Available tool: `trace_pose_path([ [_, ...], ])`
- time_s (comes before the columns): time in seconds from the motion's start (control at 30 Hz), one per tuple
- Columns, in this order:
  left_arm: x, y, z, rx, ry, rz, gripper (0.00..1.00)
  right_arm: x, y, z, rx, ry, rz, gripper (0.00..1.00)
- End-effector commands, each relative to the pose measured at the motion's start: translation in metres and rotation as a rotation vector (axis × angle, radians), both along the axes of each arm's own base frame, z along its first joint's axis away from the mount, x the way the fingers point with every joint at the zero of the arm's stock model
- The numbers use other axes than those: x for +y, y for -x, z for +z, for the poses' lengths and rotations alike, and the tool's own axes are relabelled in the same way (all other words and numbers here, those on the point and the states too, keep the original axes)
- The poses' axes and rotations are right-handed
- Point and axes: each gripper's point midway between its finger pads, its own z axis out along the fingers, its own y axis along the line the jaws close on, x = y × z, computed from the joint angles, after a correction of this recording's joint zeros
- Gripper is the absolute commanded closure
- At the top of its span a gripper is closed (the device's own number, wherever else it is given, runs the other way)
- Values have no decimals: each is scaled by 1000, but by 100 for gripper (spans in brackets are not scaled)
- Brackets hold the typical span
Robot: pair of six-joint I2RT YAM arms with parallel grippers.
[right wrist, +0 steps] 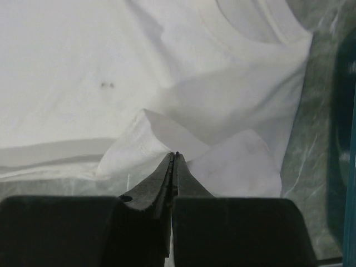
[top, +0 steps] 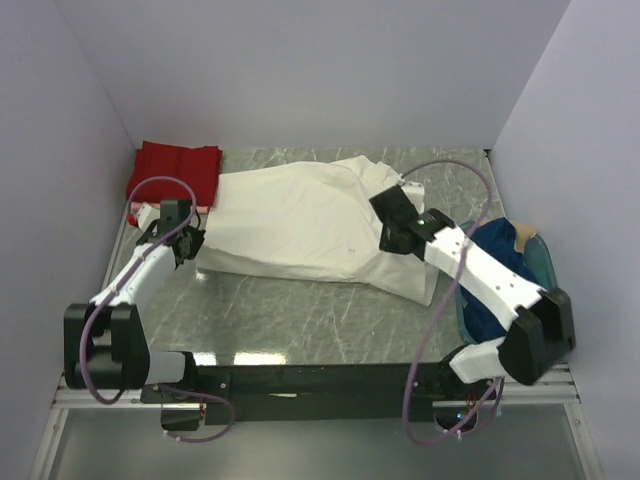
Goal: Fold and stack the t-shirts
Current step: Fold the tshirt
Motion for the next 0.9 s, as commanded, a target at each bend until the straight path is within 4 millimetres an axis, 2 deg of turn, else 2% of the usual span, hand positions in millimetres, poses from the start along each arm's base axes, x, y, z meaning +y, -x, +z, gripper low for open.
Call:
trace_pose_path([
  [0.0, 8, -23, 10, 12, -49, 43, 99, -15, -36, 10, -39, 152, -28, 100],
  [0.03, 10, -31, 16, 6, -57, 50, 99, -17, -43, 10, -39, 164, -40, 100],
  [0.07, 10, -33, 6, 40, -60, 50, 99, -13, -55, 9, -43, 175, -47, 100],
  [0.13, 11, -43, 9, 39, -66, 55, 99, -16, -69, 10, -50, 201, -67, 100],
  [0.17, 10, -46, 1, 58, -65, 58, 99, -14, -78, 10, -56, 208, -72, 100],
  [0.37, 9, -58, -15, 102, -50, 75, 99, -11, -111, 12, -85, 292, -69, 100],
  [0.6, 9, -68, -13, 80, -41, 89, 99, -21, -129, 14, -112, 378, -91, 100],
  [0.87, 10, -74, -10, 71, -39, 104, 99, -36, -141, 29, -169, 380, -121, 100],
])
